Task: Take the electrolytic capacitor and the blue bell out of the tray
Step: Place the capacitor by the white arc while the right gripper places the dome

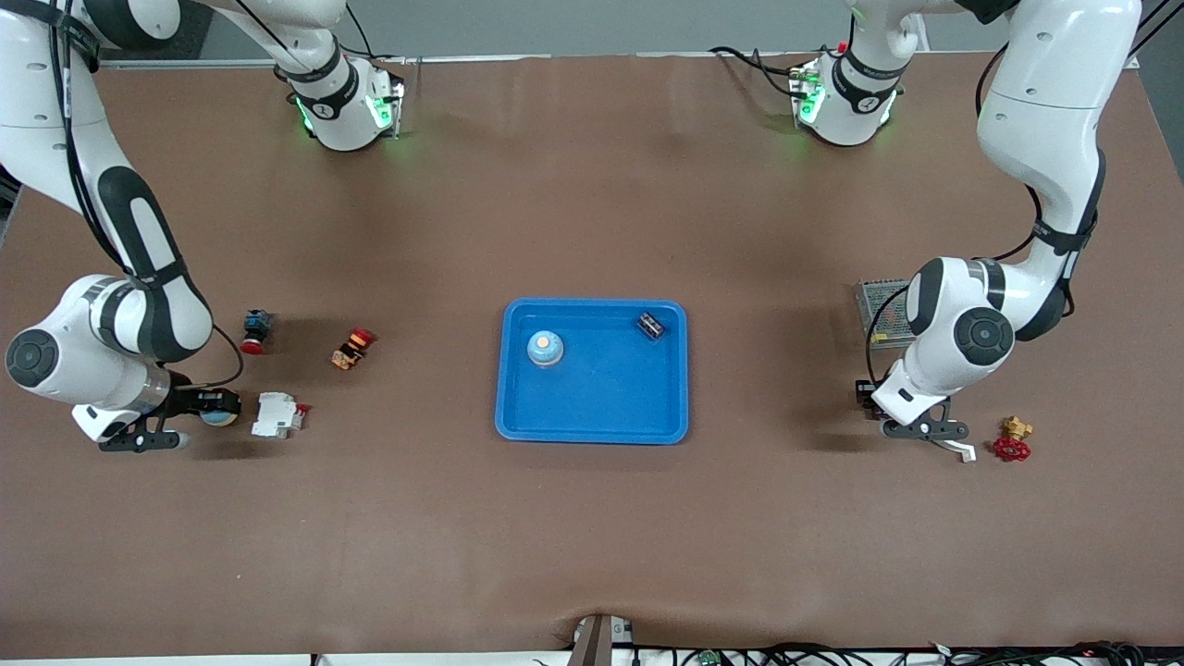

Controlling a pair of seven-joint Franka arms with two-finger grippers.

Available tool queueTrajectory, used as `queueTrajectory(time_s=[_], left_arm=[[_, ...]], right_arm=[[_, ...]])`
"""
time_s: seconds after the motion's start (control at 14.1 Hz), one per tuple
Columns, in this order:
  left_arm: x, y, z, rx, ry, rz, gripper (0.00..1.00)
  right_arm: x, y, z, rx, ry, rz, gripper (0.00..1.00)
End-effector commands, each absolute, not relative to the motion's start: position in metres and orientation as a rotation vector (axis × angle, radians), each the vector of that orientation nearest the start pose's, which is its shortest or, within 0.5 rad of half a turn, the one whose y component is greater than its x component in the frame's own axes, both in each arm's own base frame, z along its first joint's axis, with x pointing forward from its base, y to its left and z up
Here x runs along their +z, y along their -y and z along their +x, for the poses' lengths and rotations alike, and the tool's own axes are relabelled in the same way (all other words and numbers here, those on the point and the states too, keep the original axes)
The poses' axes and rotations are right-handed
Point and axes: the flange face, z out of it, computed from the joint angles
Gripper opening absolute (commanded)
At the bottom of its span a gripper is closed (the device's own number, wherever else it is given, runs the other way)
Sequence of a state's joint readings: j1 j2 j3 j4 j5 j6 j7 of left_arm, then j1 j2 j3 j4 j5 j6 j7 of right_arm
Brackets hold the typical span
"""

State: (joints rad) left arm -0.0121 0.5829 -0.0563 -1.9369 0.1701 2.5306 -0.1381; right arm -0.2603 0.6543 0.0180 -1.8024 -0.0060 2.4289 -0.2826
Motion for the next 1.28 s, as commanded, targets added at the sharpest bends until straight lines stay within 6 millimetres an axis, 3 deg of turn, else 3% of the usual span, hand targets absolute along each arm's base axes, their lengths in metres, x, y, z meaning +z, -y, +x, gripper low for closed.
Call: queueTrajectory(time_s=[0.0, 0.28, 0.35, 0.43, 0.5, 0.71, 0.85, 0.99, 1.2], left_arm=[[0.199, 0.047, 0.629, -0.073, -0.118, -3.063, 1.00], [0.250, 0.055, 0.651, 0.036, -0.079, -3.046, 1.00], [0.265, 0.064, 0.657, 0.079, -0.070, -3.039, 1.00], [0.280, 0.071, 0.661, 0.120, -0.031, -3.028, 1.00], [0.293, 0.082, 0.664, 0.153, 0.007, -3.018, 1.00], [0.323, 0.119, 0.667, 0.184, 0.122, -3.049, 1.00], [0.337, 0.146, 0.663, 0.186, 0.276, -3.049, 1.00], [0.355, 0.173, 0.659, 0.183, 0.415, -3.045, 1.00], [0.366, 0.213, 0.652, 0.165, 0.747, -3.001, 1.00]], right_arm=[[0.185, 0.161, 0.621, 0.025, 0.078, -3.126, 0.00], [0.180, 0.165, 0.620, 0.034, 0.065, -3.124, 0.00], [0.181, 0.166, 0.620, 0.032, 0.063, -3.124, 0.11], [0.181, 0.166, 0.620, 0.027, 0.063, -3.125, 0.77], [0.182, 0.166, 0.620, 0.022, 0.059, -3.125, 1.00], [0.183, 0.164, 0.621, 0.033, 0.058, -3.122, 1.00], [0.196, 0.158, 0.626, 0.018, 0.060, -3.125, 1.00], [0.230, 0.145, 0.635, 0.048, 0.052, -3.115, 1.00], [0.279, 0.099, 0.654, 0.171, -0.087, -3.106, 1.00]])
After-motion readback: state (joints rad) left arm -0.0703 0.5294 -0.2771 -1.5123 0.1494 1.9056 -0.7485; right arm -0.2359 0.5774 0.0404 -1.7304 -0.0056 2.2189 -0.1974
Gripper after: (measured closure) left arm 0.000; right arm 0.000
